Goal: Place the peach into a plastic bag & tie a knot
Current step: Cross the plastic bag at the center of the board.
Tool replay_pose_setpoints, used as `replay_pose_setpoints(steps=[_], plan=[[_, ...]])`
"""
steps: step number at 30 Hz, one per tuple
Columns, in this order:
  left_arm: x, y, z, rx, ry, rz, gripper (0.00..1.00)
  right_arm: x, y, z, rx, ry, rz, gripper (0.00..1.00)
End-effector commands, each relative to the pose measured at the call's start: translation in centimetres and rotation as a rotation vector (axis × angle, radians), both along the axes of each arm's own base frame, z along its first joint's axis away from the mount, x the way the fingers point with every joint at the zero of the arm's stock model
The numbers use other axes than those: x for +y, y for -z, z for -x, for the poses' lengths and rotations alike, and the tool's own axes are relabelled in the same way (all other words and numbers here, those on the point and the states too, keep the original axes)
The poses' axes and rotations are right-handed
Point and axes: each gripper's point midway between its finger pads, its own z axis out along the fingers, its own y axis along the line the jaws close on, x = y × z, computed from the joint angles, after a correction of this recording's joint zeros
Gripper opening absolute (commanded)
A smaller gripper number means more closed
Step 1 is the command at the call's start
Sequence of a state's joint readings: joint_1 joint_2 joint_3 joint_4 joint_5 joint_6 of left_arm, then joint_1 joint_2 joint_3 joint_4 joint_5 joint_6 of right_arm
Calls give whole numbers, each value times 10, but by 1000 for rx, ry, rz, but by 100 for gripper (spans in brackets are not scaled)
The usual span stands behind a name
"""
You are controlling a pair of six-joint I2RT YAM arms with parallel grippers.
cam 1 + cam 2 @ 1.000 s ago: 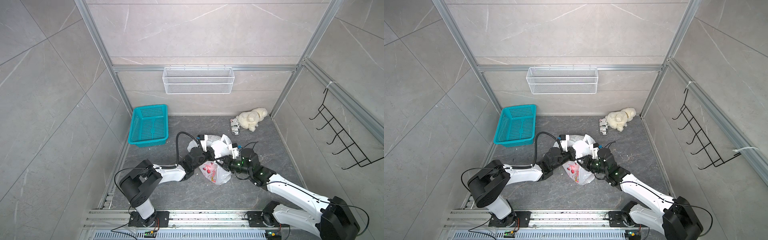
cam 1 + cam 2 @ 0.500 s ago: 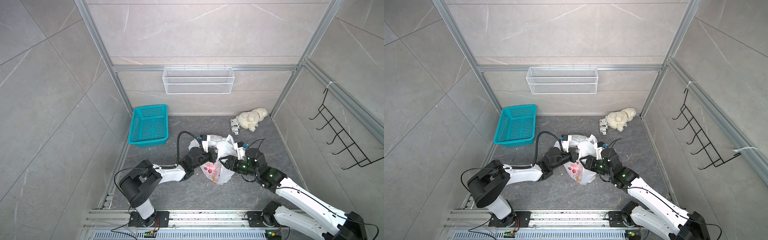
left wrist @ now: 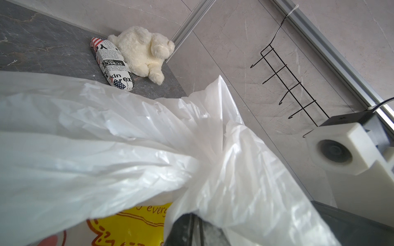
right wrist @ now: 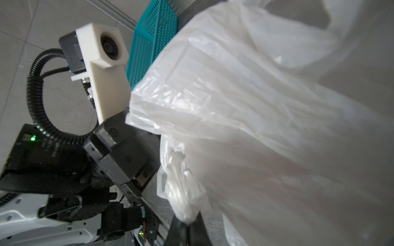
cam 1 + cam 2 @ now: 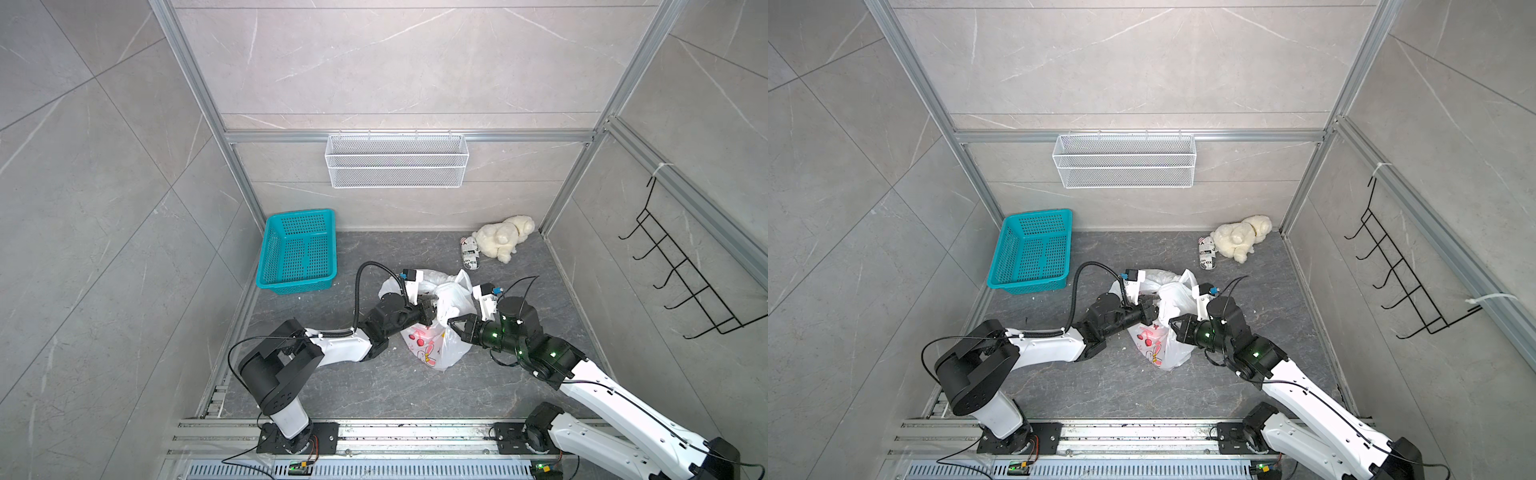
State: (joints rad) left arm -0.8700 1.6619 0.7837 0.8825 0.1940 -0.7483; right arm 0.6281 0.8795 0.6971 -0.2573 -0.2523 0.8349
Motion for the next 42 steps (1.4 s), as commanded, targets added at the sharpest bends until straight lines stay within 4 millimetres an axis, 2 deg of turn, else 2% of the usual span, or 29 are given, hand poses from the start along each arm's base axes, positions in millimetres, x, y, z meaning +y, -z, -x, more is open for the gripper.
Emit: replay_pose_setpoints(steps=[1, 5, 7, 9, 12, 14, 15, 21, 23, 25, 27, 29, 33, 34, 36, 39, 42], plan=[[-3, -22, -5, -33, -2, 66, 10, 10, -29, 4, -27, -34, -100, 0], [4, -17, -18, 10, -69, 78, 10, 21, -55, 11, -60, -94, -217, 0], [6, -17, -26, 40, -91, 114, 11, 27, -58, 16, -52, -125, -274, 0], [7, -21, -31, 62, -88, 172, 10, 35, -51, 22, -30, -185, -282, 0], [7, -28, -34, 77, -60, 250, 10, 34, -20, 27, 27, -198, -227, 0], [7, -27, -34, 76, -52, 254, 10, 24, -5, 27, 30, -162, -162, 11], [6, -25, -34, 80, -51, 247, 10, 19, -1, 27, 25, -144, -132, 13], [0, -26, -25, 54, 16, 232, 6, 9, 2, 29, -17, -161, -22, 33], [-2, -24, -21, 49, 36, 208, 5, -2, -7, 28, -66, -132, 22, 37], [-2, -21, -19, 45, 46, 189, 5, -21, -23, 26, -135, -55, 63, 39], [-2, -17, -18, 43, 48, 172, 5, -46, -46, 22, -214, 63, 97, 43], [-3, -16, -18, 41, 53, 165, 5, -65, -68, 18, -271, 153, 120, 42], [-5, -17, -16, 30, 69, 153, 4, -83, -93, -1, -259, 244, 288, 36], [-5, -18, -16, 27, 68, 151, 4, -80, -97, -8, -249, 228, 333, 35], [-4, -19, -15, 23, 68, 144, 4, -62, -104, -26, -218, 148, 415, 29], [-4, -21, -14, 18, 68, 138, 4, -43, -96, -55, -132, 65, 506, 20], [-4, -22, -13, 17, 71, 136, 4, -30, -83, -80, -31, -8, 505, 11]])
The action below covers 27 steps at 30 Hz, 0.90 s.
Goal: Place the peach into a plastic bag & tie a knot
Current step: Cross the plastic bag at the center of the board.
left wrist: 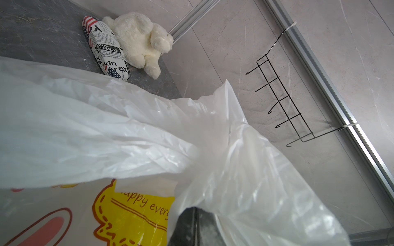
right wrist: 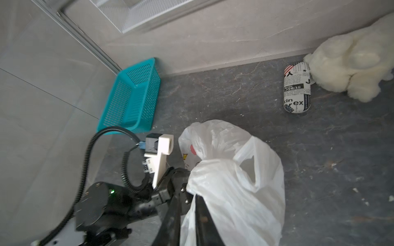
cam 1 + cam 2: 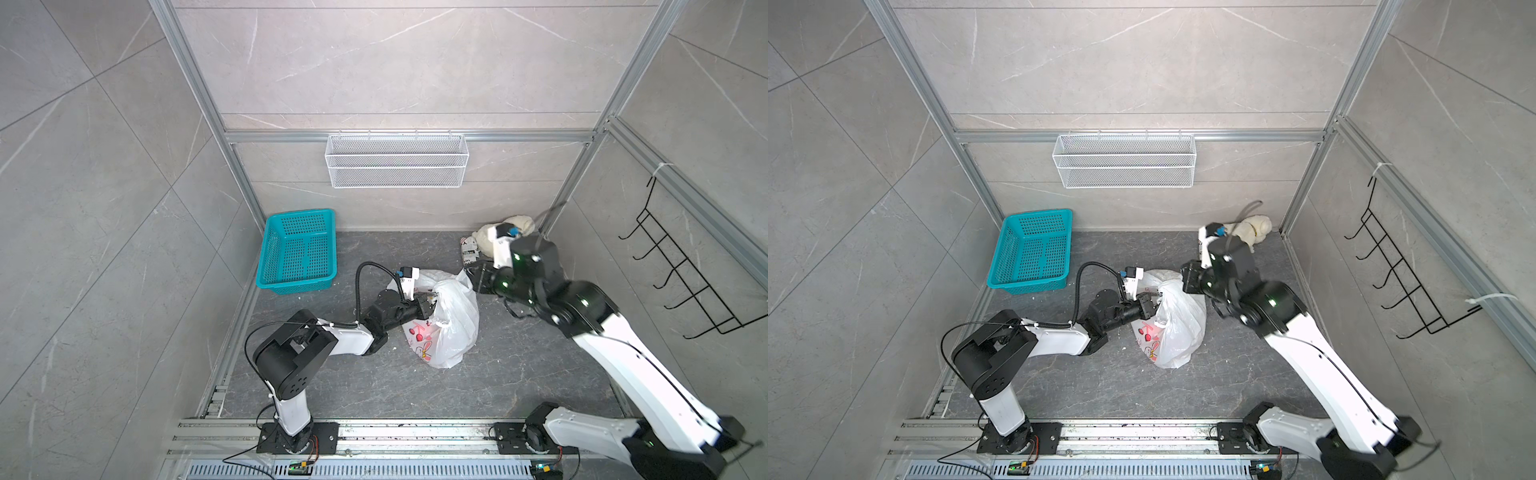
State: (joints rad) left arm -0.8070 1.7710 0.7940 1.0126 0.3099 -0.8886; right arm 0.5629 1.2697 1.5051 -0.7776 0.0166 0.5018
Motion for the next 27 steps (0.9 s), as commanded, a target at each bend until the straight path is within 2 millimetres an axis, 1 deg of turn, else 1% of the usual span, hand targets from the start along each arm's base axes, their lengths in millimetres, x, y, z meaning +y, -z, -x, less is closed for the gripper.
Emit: replay_pose_setpoints(steps=[1, 3, 5, 7, 9, 12, 15, 18, 21, 23, 25, 27], plan=[[-4, -38, 3, -97, 22, 50, 4, -3, 44, -3, 195, -90, 114, 9], [-3, -39, 4, -99, 23, 51, 4, -1, 53, -16, 234, -94, 116, 7], [-3, -39, 4, -100, 23, 48, 4, 2, 60, -23, 261, -109, 124, 4], [-3, -40, 4, -102, 24, 47, 4, 3, 69, -25, 303, -124, 152, 2], [-4, -44, 4, -109, 27, 48, 4, -2, 77, -24, 319, -120, 186, 1], [-4, -48, 5, -117, 27, 44, 4, -11, 83, -25, 329, -104, 205, 2], [-3, -50, 5, -121, 29, 40, 4, -21, 84, -25, 329, -87, 236, 1], [-3, -50, 6, -124, 34, 38, 4, -30, 87, -30, 327, -56, 264, 1], [-4, -50, 6, -123, 34, 37, 4, -35, 95, -37, 344, -44, 277, 0], [-6, -48, 6, -118, 40, 38, 4, -36, 96, -41, 338, -35, 268, 0], [-7, -48, 7, -115, 45, 37, 4, -34, 98, -44, 338, -42, 255, 0], [-8, -48, 7, -115, 47, 36, 4, -36, 105, -44, 357, -50, 276, 0]])
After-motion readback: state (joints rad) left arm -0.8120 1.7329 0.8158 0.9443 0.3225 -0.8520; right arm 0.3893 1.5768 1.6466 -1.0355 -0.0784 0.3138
